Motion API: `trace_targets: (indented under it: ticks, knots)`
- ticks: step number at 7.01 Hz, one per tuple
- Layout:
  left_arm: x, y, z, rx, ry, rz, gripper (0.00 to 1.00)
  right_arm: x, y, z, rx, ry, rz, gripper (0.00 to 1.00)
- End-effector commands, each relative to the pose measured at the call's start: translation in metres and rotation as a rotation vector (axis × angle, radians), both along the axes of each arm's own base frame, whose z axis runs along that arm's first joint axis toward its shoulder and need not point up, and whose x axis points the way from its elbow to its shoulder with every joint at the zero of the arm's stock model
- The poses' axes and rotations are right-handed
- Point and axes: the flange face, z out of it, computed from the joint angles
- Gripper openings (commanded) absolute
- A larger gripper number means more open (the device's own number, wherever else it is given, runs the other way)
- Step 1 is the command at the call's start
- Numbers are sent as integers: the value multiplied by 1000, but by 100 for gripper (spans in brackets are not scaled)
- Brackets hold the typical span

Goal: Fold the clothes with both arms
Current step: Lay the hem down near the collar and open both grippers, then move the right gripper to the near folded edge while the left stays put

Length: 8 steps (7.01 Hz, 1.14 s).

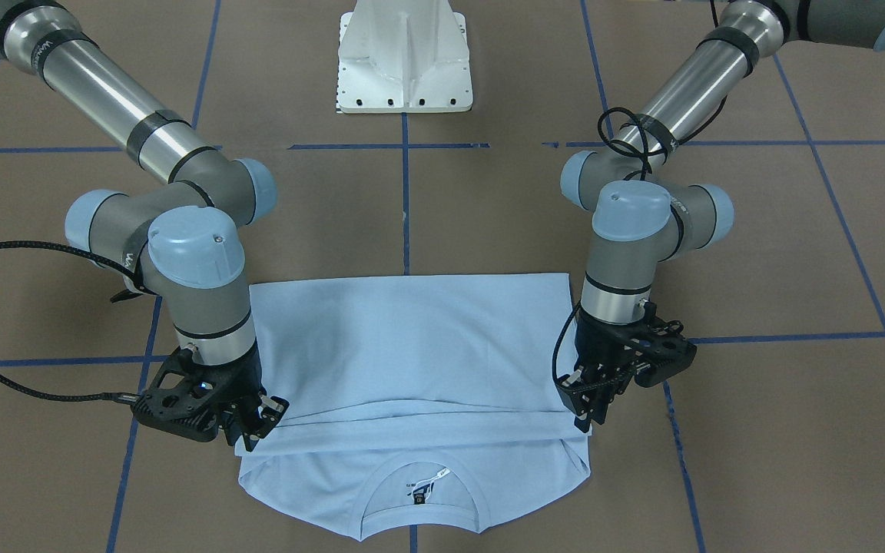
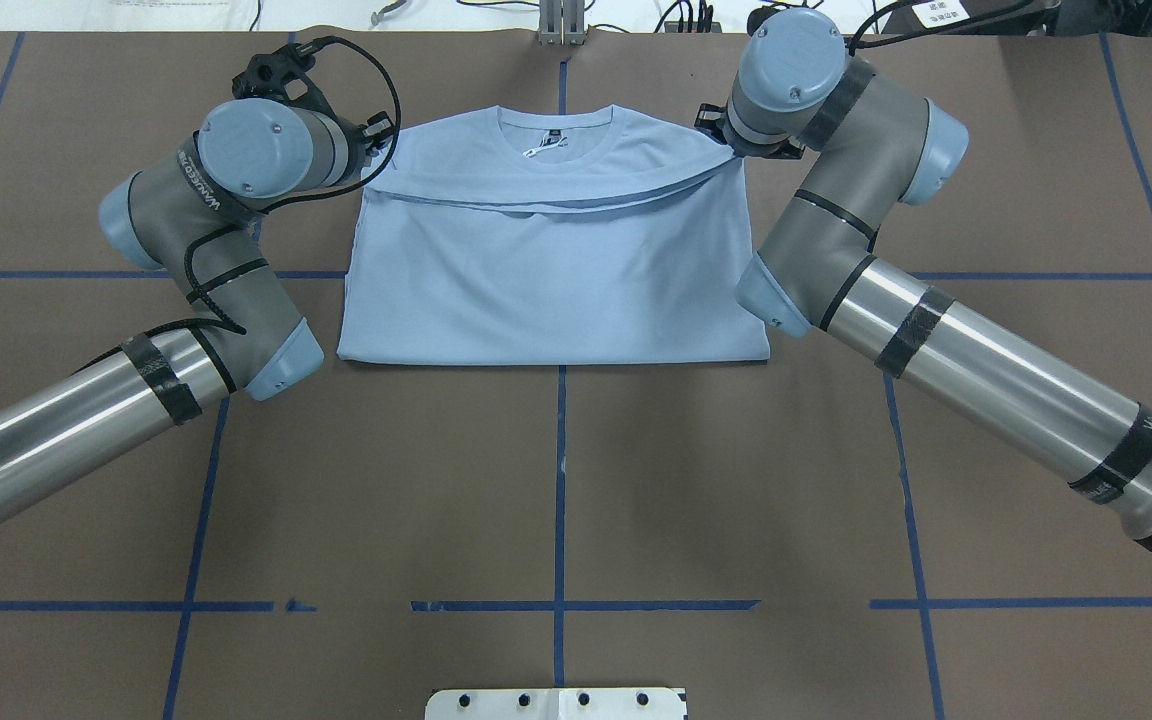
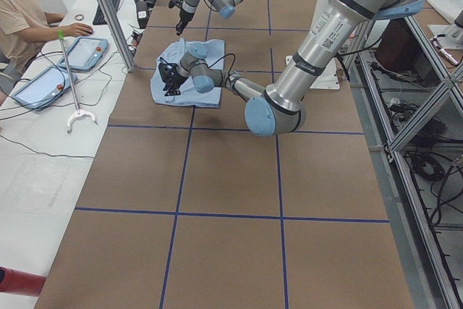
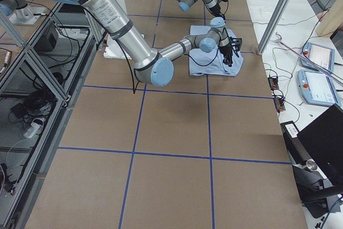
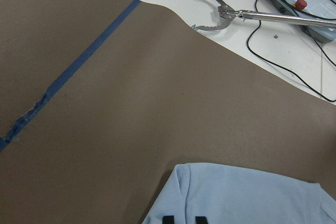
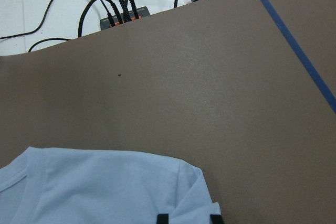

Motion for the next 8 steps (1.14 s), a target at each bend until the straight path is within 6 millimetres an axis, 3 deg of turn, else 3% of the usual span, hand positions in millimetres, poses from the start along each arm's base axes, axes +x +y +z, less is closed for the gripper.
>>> trace_targets:
  ticks: [1, 2, 3, 4, 5, 7, 8]
  knots:
    - [-12, 5, -15, 32, 39, 2, 38, 17, 24, -9, 30, -46, -6, 57]
    - [-28, 24, -12, 17, 83, 69, 38, 24, 70, 6, 36, -79, -33, 60]
    - [-48, 48, -23, 27, 131, 121, 38, 25, 113, 14, 5, -128, -31, 66]
    - [-57, 59, -34, 45, 156, 137, 38, 28, 162, 40, -88, -191, 6, 69]
    - [-59, 64, -41, 27, 147, 147, 38, 29, 213, 54, -168, -241, 26, 71]
    - [-59, 65, -44, 19, 141, 150, 38, 1, 242, 72, -265, -251, 58, 71]
    - [-58, 66, -45, 10, 131, 150, 38, -8, 239, 80, -270, -231, 61, 70]
